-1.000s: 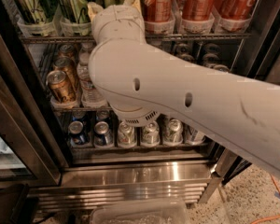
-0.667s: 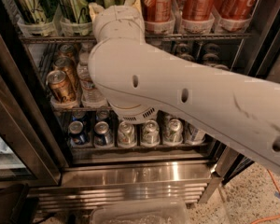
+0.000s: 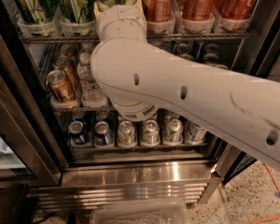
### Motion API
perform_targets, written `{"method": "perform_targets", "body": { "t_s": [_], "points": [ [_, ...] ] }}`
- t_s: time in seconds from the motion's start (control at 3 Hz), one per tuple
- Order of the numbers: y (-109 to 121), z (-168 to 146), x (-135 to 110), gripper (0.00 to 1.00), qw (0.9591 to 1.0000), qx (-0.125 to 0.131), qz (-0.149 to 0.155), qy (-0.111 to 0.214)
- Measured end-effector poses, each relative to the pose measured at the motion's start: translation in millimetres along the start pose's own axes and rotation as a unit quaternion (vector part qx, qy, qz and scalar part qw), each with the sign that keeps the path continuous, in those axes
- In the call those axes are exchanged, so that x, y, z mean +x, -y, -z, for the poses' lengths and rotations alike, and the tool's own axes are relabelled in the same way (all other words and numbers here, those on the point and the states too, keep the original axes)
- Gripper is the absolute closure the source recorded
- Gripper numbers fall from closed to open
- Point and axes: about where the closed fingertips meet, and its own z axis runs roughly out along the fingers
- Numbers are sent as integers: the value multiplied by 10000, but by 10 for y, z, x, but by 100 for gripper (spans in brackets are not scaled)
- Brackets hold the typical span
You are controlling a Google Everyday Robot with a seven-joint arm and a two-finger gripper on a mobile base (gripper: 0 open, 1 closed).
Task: Pick green can from top shelf of fridge
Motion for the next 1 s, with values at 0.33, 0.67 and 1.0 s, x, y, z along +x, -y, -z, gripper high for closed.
{"method": "perform_targets", "body": {
  "t_s": [0.33, 0.67, 1.0],
  "points": [
    [-52, -20, -30, 72, 9999, -139, 26, 93],
    [-52, -20, -30, 95, 9999, -139, 26, 94],
    [-52, -19, -30, 100, 9999, -139, 26, 94]
  ]
}}
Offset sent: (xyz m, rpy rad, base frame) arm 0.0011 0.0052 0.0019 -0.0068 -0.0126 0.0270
